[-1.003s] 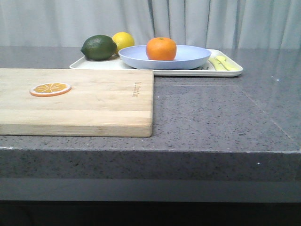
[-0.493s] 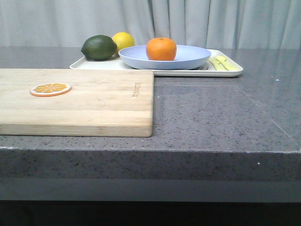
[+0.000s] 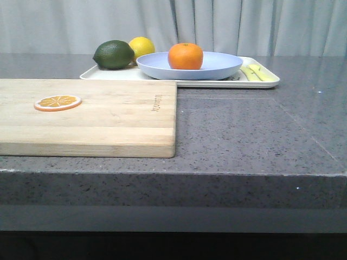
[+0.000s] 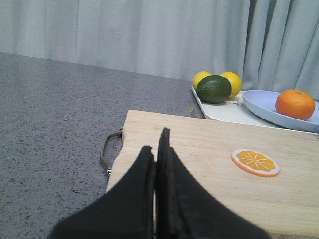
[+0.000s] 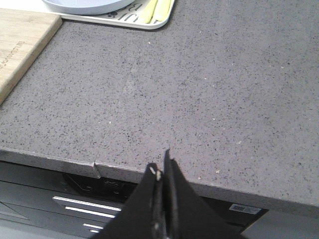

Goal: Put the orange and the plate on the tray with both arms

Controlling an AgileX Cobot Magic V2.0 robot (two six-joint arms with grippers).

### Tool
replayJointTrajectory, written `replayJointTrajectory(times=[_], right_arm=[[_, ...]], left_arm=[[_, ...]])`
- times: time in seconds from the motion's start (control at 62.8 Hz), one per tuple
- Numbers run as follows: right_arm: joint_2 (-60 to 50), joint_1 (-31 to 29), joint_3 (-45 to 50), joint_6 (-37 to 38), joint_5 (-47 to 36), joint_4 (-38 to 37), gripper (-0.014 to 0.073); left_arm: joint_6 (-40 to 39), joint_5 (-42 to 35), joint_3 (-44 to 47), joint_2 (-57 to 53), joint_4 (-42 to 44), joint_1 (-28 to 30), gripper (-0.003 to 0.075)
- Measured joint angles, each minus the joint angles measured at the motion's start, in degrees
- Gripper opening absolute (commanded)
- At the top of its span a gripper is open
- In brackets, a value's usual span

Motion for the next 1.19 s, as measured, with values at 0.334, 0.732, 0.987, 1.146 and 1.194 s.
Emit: replayJointTrajectory(times=[0.334, 0.732, 0.987, 1.146, 1.194], right_arm=[[0.0, 0.0, 0.0, 0.0, 0.0, 0.0, -0.0118], [0.0, 0.0, 0.0, 0.0, 0.0, 0.0, -0.0118], [0.0, 0.0, 0.0, 0.0, 0.0, 0.0, -0.0118], [0.0, 0.0, 0.0, 0.0, 0.0, 0.0, -0.0118], [0.0, 0.0, 0.0, 0.0, 0.0, 0.0, -0.0118]], left_arm=[[0.0, -0.3, 0.0, 0.0, 3.9, 0.0, -0.0020], [0.0, -0.3, 0.0, 0.0, 4.2, 0.0, -0.0020], [0.0, -0.5, 0.0, 0.0, 4.2, 0.0, -0.0020], [0.1, -0.6, 0.0, 0.0, 4.2, 0.0, -0.0020], [0.1, -0.6, 0.0, 0.0, 4.2, 0.0, -0.0020]])
